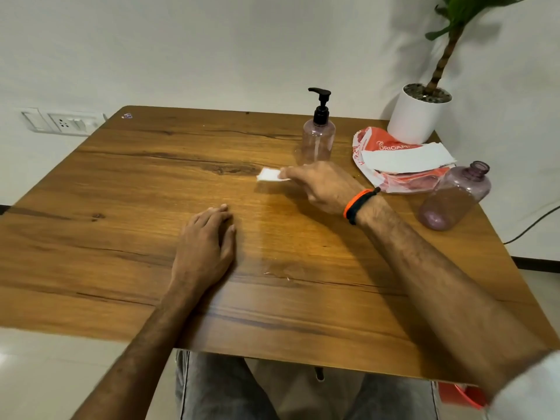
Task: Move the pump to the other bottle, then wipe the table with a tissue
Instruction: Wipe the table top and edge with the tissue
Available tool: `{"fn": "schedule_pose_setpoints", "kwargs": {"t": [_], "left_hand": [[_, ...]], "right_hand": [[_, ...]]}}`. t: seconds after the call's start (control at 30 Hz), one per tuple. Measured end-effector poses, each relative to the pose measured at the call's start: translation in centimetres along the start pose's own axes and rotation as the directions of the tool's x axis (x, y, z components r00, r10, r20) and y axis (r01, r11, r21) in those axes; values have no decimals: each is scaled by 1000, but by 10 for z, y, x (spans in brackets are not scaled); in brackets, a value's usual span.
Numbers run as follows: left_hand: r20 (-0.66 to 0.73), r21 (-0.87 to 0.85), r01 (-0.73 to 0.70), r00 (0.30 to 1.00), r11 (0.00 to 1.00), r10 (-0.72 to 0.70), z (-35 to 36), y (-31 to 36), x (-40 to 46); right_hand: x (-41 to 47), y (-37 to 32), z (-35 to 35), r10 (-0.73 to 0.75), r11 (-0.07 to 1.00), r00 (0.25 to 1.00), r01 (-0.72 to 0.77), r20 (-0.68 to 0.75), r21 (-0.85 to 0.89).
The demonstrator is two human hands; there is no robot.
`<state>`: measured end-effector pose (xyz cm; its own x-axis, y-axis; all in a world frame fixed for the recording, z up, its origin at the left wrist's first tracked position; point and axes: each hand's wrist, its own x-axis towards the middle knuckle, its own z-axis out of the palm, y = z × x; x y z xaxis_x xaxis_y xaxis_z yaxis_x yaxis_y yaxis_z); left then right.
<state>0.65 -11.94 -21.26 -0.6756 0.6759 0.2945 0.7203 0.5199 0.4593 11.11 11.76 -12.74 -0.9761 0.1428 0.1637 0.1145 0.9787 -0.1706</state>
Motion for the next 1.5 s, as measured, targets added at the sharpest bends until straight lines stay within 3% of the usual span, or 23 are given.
{"fn": "schedule_pose_setpoints", "kwargs": {"t": [0.17,0.57,0.67,0.73,0.8,0.87,0.93,1.0,1.07,1.13,1.17,1.2,1.33,1.5], "left_hand": [[-1,-2,-4,1000,1000,4,0,1,0],[-11,19,-5,1000,1000,6,-1,4,-1],[5,3,-8,1000,1000,8,-3,3,-1],[10,-1,-9,1000,1000,9,-4,3,-1],[3,8,-3,1000,1000,3,-4,5,0],[-6,-30,4,1000,1000,-4,-6,8,2],[-40,-150,27,999,988,-33,-10,13,3],[-76,-303,77,992,950,-105,-15,24,2],[-9,-521,167,980,837,-201,-18,38,1],[224,-771,336,938,541,-264,-21,52,1],[334,-818,414,907,400,-255,-22,57,2],[403,-821,465,883,333,-239,-23,62,2],[421,-796,501,861,339,-284,-25,71,3],[417,-771,518,850,370,-322,-28,72,3]], "right_hand": [[-19,12,23,44,994,975,-64,217,88],[-108,-50,44,-180,895,973,101,146,434],[-106,-53,28,-162,835,972,43,171,548],[-97,-54,21,-47,646,987,-86,152,758],[-88,-53,16,117,244,971,-230,207,942],[-79,-52,15,200,-111,925,-305,322,946],[-73,-51,16,225,-293,893,-320,391,901],[-70,-51,20,248,-363,875,-314,416,877],[-69,-53,24,273,-383,870,-292,410,876],[-68,-55,28,298,-382,869,-272,396,883],[-68,-56,29,317,-379,864,-262,390,888],[-67,-56,30,340,-375,857,-254,387,892],[-69,-54,31,434,-292,831,-236,349,927],[-73,-46,30,475,-32,829,-319,295,947]]}}
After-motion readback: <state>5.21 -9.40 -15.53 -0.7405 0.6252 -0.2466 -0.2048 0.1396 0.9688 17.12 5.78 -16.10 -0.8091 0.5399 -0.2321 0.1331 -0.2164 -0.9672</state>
